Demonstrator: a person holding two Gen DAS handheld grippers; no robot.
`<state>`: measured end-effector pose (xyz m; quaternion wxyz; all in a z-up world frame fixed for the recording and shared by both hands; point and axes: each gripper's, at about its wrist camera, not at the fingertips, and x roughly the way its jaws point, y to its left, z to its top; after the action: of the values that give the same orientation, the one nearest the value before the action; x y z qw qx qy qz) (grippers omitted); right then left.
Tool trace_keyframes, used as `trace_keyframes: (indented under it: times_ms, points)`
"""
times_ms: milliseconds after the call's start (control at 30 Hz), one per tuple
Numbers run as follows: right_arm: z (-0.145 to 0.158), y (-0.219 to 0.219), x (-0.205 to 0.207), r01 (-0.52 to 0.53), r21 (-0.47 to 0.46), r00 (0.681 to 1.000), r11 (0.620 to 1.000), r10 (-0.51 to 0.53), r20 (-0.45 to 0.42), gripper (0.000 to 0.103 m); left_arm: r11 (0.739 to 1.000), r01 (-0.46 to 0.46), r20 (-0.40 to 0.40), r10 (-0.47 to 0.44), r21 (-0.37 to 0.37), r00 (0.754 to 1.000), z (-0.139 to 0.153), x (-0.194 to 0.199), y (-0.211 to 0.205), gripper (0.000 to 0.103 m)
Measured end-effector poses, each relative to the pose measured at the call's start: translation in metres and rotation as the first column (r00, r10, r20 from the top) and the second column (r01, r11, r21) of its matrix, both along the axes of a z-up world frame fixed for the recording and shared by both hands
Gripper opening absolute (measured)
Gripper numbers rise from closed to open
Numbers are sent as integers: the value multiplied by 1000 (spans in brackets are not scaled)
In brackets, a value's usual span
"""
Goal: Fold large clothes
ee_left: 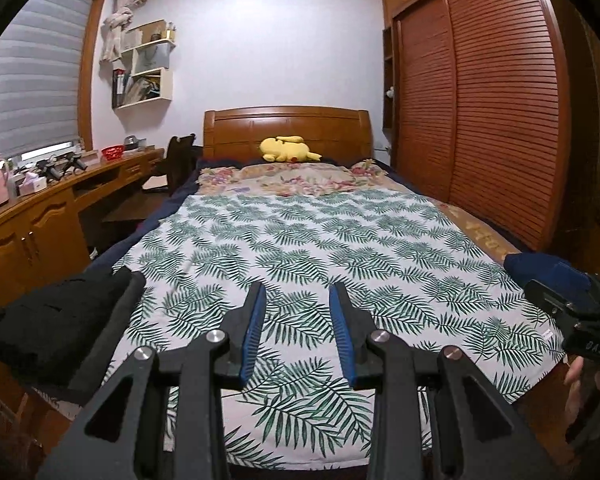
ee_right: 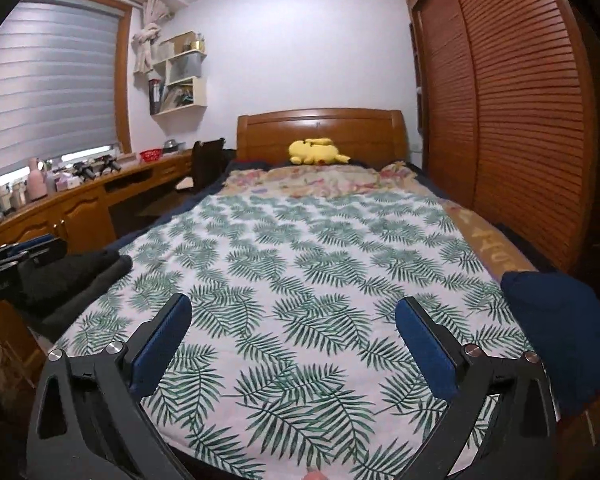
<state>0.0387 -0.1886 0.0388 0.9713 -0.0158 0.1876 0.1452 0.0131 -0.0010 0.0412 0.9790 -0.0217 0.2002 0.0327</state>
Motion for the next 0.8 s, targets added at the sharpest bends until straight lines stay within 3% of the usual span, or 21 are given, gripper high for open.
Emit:
trace_keyframes:
  times_ms: [800]
  points:
    - [-9, -1, 0, -1, 8, 1000, 1000, 1, 3, 103, 1000, -12, -16, 12, -7, 1000, -17, -1, 1, 33]
